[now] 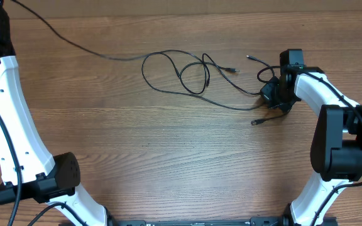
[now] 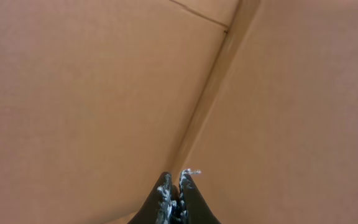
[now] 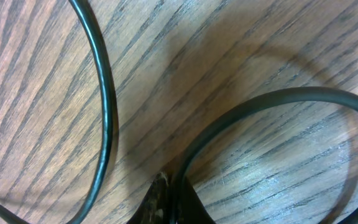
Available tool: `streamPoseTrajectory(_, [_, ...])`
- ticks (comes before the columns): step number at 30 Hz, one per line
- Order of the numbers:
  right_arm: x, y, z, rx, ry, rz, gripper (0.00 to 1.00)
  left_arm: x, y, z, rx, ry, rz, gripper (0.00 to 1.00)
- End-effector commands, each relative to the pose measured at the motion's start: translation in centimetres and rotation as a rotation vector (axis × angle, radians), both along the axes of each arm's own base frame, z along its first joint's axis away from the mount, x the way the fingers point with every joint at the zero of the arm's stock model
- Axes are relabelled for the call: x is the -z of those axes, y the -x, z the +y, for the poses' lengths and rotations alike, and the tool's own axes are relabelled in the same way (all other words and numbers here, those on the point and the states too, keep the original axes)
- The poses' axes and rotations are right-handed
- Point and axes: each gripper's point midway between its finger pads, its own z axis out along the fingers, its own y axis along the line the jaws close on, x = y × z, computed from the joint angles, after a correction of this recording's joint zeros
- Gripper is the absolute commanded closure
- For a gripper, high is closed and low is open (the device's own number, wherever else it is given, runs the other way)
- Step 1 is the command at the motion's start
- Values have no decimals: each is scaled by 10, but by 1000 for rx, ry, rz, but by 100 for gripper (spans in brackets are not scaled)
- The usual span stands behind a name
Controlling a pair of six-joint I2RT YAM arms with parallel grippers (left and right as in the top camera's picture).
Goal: Untangle cables
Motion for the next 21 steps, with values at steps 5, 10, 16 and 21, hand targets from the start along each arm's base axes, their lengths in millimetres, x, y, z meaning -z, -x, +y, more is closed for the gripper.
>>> streamPoseTrajectory(5, [31, 22, -19, 27, 62, 94, 96, 29, 4, 21, -57, 50, 66, 96])
streamPoseTrajectory(10, [31, 21, -20, 28, 66, 94, 96, 96, -5, 38, -97, 158, 187, 96])
streamPoseTrajectory(16, [31, 21, -20, 28, 65, 93, 96, 160, -25, 34, -32, 220, 335, 96])
streamPoseTrajectory(21, [31, 20, -20, 28, 66, 87, 96, 211, -33, 23, 39, 315, 432, 96])
